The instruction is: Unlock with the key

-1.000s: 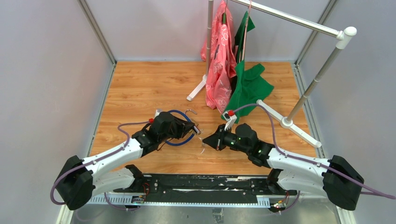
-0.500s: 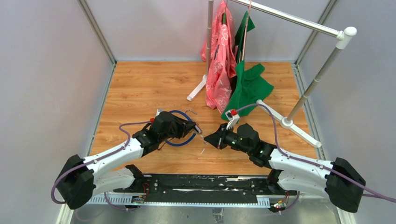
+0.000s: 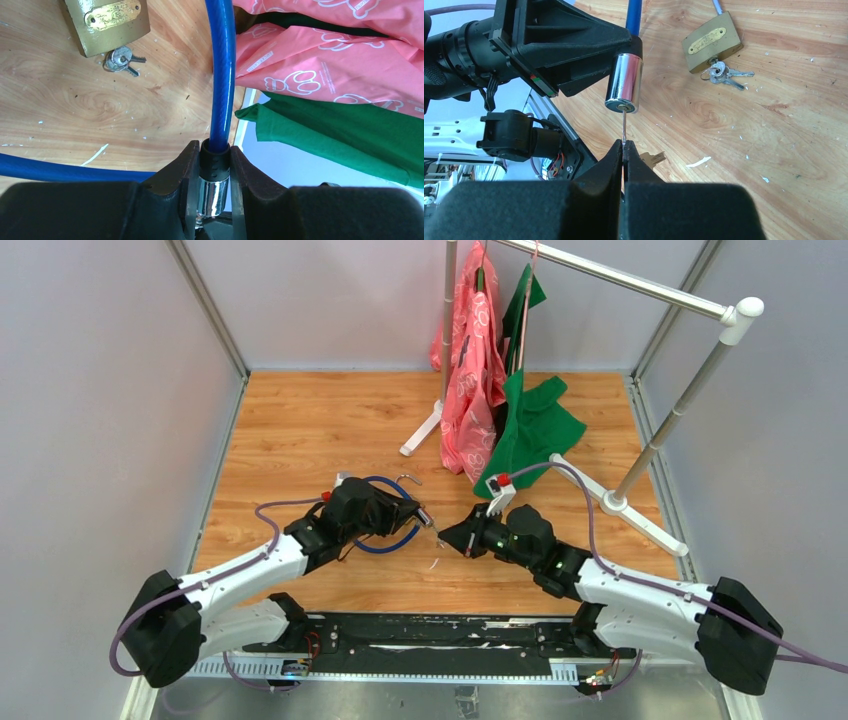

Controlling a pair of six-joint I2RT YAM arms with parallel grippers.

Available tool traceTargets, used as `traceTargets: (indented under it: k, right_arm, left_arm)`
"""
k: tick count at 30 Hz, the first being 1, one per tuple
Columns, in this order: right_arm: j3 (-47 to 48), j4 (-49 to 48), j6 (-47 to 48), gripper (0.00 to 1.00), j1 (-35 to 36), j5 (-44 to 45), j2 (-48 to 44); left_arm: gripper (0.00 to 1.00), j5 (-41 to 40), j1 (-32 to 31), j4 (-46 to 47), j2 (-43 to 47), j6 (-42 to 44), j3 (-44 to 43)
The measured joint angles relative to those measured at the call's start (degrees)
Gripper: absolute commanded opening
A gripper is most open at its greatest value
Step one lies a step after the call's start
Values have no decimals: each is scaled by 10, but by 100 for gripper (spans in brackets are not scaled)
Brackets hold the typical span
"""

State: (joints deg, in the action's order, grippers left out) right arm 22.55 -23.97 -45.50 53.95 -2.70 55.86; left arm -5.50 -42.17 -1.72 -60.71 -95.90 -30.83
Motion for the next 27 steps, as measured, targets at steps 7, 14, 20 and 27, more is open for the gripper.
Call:
traceTargets:
  k: [7,14,20,27]
  right_arm:
    - [0,0,-4,0,0,4,4]
    - [0,0,-4,0,0,9,8]
    - [2,-1,-4,0,0,9,16]
    - [4,-2,-4,0,-1,9,19]
  left_arm:
    - [0,1,0,-2,-3,2,-3]
    - [0,2,0,-3,-5,4,-3]
    - [0,5,0,-3,-7,9,-3]
    - [0,8,0,-3,-7,12,-3]
